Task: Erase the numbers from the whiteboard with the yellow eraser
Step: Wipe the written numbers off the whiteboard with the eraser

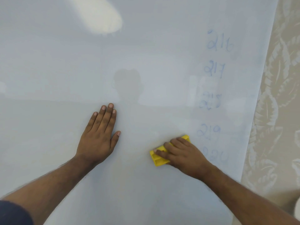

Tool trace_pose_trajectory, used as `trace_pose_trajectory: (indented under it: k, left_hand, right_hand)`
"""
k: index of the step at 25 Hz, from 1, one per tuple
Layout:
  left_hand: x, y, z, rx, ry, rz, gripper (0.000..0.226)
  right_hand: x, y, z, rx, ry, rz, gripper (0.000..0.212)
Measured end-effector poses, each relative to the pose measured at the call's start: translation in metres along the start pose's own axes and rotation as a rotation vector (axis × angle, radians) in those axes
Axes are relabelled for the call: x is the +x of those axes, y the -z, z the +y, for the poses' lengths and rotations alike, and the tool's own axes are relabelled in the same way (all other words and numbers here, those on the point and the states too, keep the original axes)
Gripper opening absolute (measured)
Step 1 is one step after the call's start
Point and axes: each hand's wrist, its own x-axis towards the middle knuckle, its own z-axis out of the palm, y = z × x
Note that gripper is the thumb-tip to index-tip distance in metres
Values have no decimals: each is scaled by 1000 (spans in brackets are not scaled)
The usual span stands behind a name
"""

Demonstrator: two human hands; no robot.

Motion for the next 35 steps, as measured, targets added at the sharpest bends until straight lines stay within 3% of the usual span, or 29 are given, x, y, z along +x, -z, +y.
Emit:
trace_pose_trajectory:
  k: [4, 9, 20, 24, 30, 35]
  left_hand:
    - [-1, -1, 12, -40, 61, 9, 68]
    - [-1, -1, 16, -58, 80, 12, 67]
    - [-2, 8, 18, -43, 85, -19, 69]
    - [-7, 13, 18, -20, 56, -41, 68]
    - [8, 22, 25, -11, 14, -20, 68]
    - [45, 28, 38, -26, -27, 31, 67]
  right_hand:
    - [25, 25, 36, 3, -296, 108, 49]
    - [17, 12, 20, 75, -431, 206, 53]
    - [-57, -20, -51, 73, -208, -16, 43]
    - [-63, -12, -51, 133, -128, -133, 51]
    - [-49, 20, -15, 148, -223, -69, 55]
    - [-43, 51, 36, 141, -410, 27, 53]
